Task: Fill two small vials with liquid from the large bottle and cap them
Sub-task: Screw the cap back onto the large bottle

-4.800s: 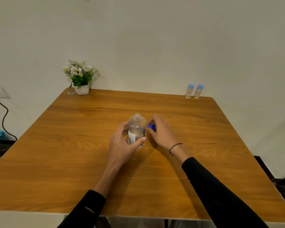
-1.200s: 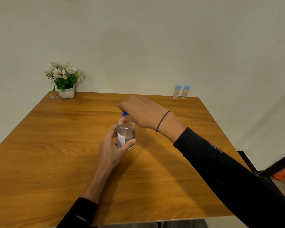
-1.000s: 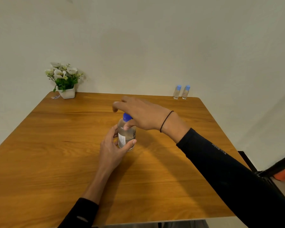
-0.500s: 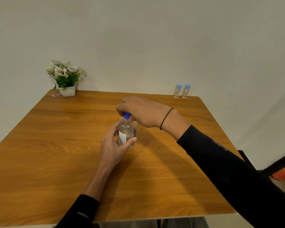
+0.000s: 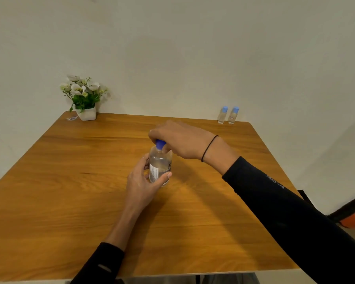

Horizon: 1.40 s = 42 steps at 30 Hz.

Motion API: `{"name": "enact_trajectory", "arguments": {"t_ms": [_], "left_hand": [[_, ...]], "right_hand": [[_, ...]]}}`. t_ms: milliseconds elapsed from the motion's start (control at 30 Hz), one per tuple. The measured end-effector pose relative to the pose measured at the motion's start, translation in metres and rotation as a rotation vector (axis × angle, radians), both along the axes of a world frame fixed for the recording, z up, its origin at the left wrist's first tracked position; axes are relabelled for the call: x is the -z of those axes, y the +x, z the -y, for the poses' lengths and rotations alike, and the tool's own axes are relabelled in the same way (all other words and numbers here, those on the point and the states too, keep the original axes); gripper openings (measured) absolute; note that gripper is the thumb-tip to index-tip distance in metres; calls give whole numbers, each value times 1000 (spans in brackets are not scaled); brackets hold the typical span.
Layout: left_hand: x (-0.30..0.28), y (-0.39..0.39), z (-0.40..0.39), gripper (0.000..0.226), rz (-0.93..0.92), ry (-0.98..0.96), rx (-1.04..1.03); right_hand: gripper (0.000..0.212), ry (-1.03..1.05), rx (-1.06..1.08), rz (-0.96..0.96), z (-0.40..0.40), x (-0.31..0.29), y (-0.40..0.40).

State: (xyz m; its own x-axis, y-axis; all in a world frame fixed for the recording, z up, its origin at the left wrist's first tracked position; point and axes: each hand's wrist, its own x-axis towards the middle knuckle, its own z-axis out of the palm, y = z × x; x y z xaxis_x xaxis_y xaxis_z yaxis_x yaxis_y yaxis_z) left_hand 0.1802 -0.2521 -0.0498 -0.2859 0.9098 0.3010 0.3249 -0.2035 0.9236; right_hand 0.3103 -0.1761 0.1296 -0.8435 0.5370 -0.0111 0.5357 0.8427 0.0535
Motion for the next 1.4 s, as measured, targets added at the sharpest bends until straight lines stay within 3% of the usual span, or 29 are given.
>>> {"name": "enact_trajectory", "arguments": {"t_ms": [167, 267, 333, 467, 567, 700, 867, 1033, 1133, 1200, 1300, 1333, 1400], "left_hand": [[-1, 1, 1, 70, -23, -7, -19], [2, 0, -1, 71, -24, -14, -10], [2, 0, -1, 74, -8, -16, -12], [1, 1, -1, 75, -5, -16, -10], [1, 0, 0, 71, -15, -17, -9], [1, 0, 0, 71, -11, -19, -2], [-1, 1, 1, 74, 1, -18, 4], [-3, 3, 2, 69, -10, -6, -4], [-1, 2, 1, 67, -16, -5, 3], [0, 1, 1, 69, -6, -4, 2], [-1, 1, 2, 70, -8, 5, -6], [-1, 1, 3, 70, -6, 9, -5], [-1, 1, 2, 71, -7, 9, -6]], "right_hand": [[49, 104, 91, 55, 5, -4, -2], [58, 56, 39, 5, 3, 2, 2], [46, -44, -28, -48, 3, -1, 3], [4, 15, -28, -16, 1, -3, -1], [35, 100, 66, 5, -3, 0, -6], [46, -4, 13, -11, -4, 3, -1], [7, 11, -19, -7, -1, -2, 0], [48, 141, 86, 59, 4, -3, -3], [58, 54, 37, 10, 4, 1, 1], [50, -70, -17, -19, 2, 1, 2], [11, 9, -58, 9, 0, 4, 1], [12, 47, -27, 11, 0, 5, -1], [34, 104, 49, 33, 0, 6, -4]]}}
